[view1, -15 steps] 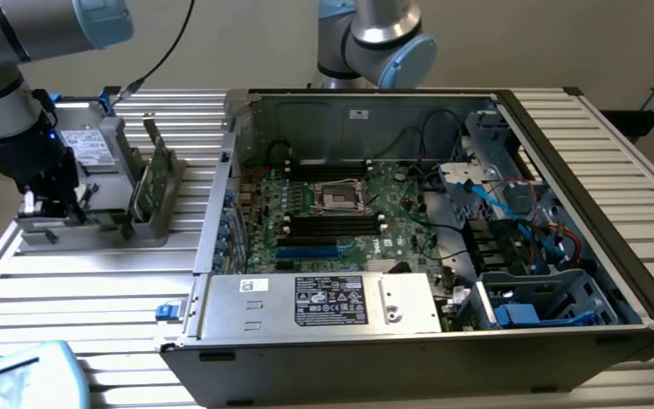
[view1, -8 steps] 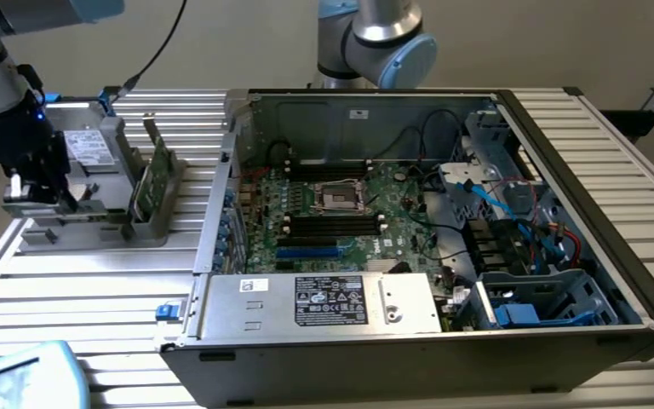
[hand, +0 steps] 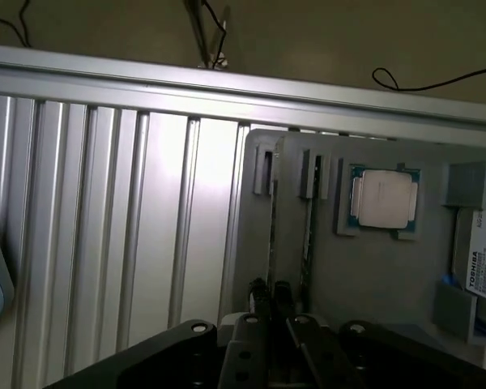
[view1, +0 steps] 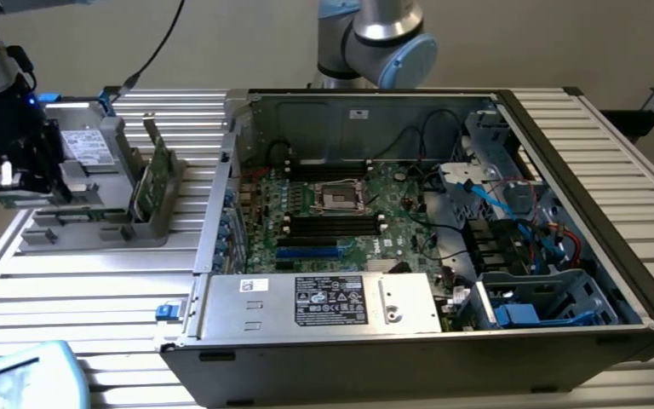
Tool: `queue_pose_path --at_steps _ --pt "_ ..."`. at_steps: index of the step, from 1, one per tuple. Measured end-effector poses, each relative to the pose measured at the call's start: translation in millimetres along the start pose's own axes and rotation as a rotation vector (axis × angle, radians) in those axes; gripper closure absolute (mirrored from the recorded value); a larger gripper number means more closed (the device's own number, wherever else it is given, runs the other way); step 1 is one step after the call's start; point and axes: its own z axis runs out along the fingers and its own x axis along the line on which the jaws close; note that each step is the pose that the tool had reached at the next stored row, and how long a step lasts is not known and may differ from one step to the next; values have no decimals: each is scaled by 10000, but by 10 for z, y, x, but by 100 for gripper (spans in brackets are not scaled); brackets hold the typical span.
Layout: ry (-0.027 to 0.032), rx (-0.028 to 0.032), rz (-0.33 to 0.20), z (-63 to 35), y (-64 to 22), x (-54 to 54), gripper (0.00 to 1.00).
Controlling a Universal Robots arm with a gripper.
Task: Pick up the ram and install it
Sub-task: 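Pick up the ram and move it above insertion slot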
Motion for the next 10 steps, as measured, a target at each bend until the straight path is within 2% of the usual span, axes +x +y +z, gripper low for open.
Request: queue_pose_path --at_steps 6,10 --pt "-5 2 -1 -218 -67 -1 86" --pt "-63 7 -3 -319 -164 4 86"
